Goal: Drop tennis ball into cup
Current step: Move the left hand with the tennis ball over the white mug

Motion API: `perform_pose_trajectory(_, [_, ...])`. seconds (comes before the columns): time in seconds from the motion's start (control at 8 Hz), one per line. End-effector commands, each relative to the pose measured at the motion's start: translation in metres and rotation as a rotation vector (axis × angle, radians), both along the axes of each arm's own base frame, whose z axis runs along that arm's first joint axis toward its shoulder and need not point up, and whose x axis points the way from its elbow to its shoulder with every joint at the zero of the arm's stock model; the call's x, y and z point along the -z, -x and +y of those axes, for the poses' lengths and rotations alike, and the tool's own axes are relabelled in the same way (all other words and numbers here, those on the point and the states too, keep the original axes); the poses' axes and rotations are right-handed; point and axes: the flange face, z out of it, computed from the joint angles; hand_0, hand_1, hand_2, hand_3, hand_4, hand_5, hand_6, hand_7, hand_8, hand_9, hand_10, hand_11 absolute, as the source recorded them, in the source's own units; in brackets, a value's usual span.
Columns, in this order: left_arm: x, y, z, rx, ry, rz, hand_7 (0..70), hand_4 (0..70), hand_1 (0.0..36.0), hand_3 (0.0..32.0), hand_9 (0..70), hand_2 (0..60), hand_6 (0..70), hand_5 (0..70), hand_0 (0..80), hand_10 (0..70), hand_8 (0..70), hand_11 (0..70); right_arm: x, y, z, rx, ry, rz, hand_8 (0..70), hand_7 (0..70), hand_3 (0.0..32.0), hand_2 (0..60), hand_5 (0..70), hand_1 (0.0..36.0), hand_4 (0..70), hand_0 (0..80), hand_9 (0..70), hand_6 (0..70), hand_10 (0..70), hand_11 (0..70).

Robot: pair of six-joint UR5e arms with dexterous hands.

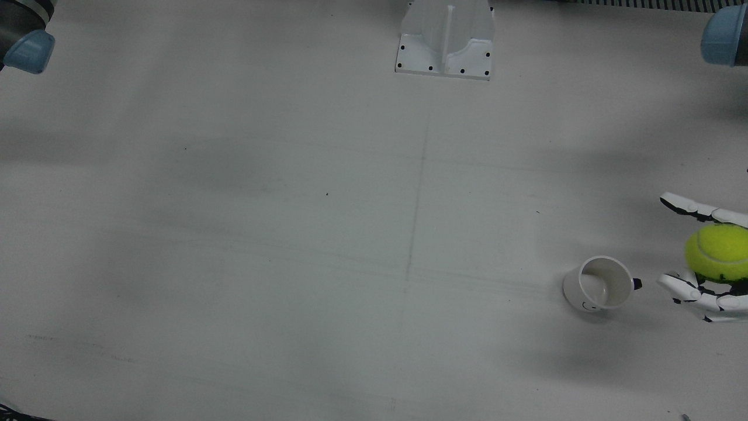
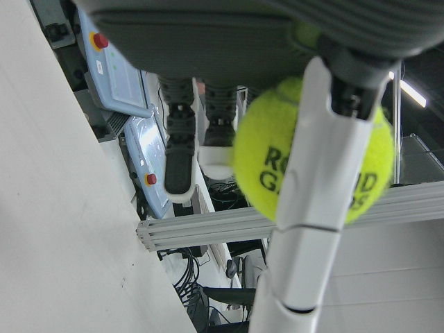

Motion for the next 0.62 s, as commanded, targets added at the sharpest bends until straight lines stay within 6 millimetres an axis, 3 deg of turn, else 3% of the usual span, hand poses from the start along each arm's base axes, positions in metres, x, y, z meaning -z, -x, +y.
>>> perform_pose_trajectory(0.0, [-0.007,-0.055,0.016,-0.068,0.010,0.003,70.0,48.8,24.2,0.0,70.0,2.4,70.0,23.3,80.0,31.0,60.3,45.9,0.000,0.000,0.000,0.000,0.000,0.000,0.0,0.0,0.0,0.0,0.0,0.0,0.0,0.0,0.0,0.0,0.0,0.0])
perform_pose_trajectory(0.25, [-0.029,-0.063,0.007,-0.069,0.023,-0.005,70.0,46.8,22.9,0.0,70.0,3.6,70.0,22.5,77.7,28.6,58.3,42.7,0.000,0.000,0.000,0.000,0.000,0.000,0.0,0.0,0.0,0.0,0.0,0.0,0.0,0.0,0.0,0.0,0.0,0.0])
perform_pose_trajectory(0.5, [-0.029,-0.064,0.006,-0.070,0.028,0.003,70.0,46.4,23.0,0.0,70.0,5.0,70.0,21.5,74.2,27.7,58.6,41.5,0.001,0.000,0.000,0.000,-0.001,0.000,0.0,0.0,0.0,0.0,0.0,0.0,0.0,0.0,0.0,0.0,0.0,0.0])
